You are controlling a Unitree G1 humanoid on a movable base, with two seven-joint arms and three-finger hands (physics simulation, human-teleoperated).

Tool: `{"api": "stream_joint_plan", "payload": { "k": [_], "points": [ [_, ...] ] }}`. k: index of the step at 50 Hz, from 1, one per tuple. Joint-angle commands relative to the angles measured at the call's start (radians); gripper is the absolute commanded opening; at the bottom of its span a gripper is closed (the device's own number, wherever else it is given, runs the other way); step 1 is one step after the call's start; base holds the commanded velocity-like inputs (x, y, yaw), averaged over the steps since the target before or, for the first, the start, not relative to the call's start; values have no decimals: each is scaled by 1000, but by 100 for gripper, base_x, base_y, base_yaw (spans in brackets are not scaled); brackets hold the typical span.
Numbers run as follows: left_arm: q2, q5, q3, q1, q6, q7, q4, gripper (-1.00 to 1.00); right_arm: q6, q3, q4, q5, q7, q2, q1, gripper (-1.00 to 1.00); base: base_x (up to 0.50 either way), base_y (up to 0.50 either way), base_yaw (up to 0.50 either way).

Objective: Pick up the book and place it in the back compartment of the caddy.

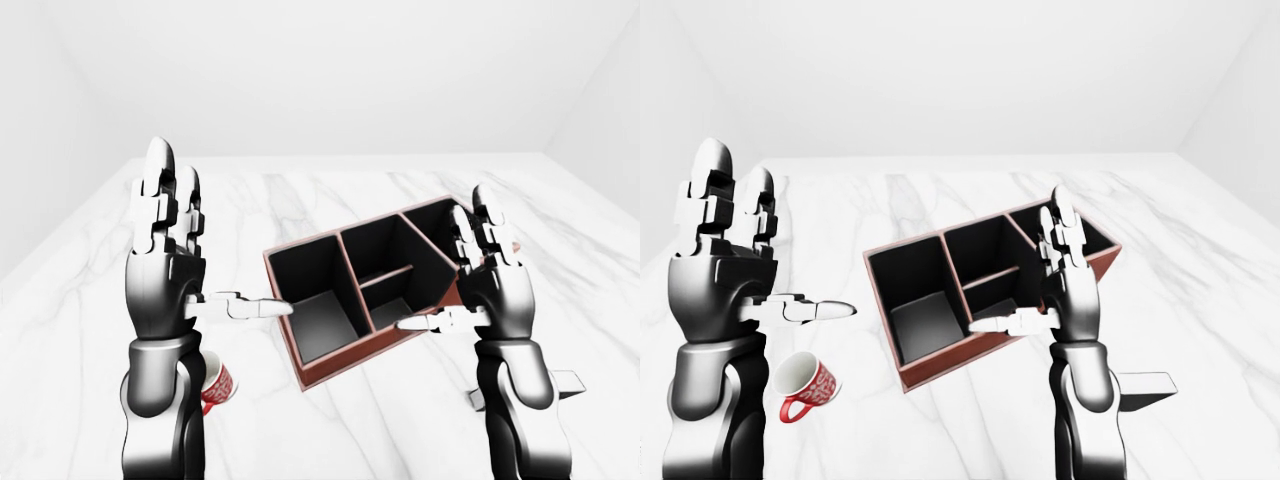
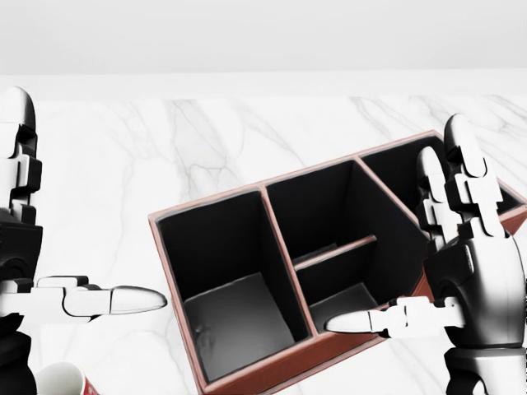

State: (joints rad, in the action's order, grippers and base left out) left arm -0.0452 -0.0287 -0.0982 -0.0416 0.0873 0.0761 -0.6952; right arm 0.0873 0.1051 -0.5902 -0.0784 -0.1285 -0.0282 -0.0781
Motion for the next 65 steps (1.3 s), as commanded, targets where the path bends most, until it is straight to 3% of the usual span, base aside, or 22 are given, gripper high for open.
{"api": "stream_joint_plan", "payload": {
  "k": [1, 21, 33, 50, 65],
  "points": [
    [0, 4, 1, 5, 0, 1, 3, 100, 0, -9, 15, 49, 25, -4, 7, 100, 0, 0, 0],
    [0, 4, -1, 4, 0, 2, 7, 100, 0, -5, -5, 74, 12, -6, 7, 100, 0, 0, 0],
    [1, 8, 2, 6, 0, 2, 14, 100, 0, 46, -59, 206, -40, -49, 23, 100, 0, 0, 0],
    [0, 8, 1, 3, 0, 2, 22, 100, 0, 66, -96, 403, -145, -55, 8, 100, 0, 0, 0],
    [-2, 6, -4, -1, 0, 2, 21, 100, 0, 135, -146, 520, -242, -68, 4, 100, 0, 0, 0]
  ]
}}
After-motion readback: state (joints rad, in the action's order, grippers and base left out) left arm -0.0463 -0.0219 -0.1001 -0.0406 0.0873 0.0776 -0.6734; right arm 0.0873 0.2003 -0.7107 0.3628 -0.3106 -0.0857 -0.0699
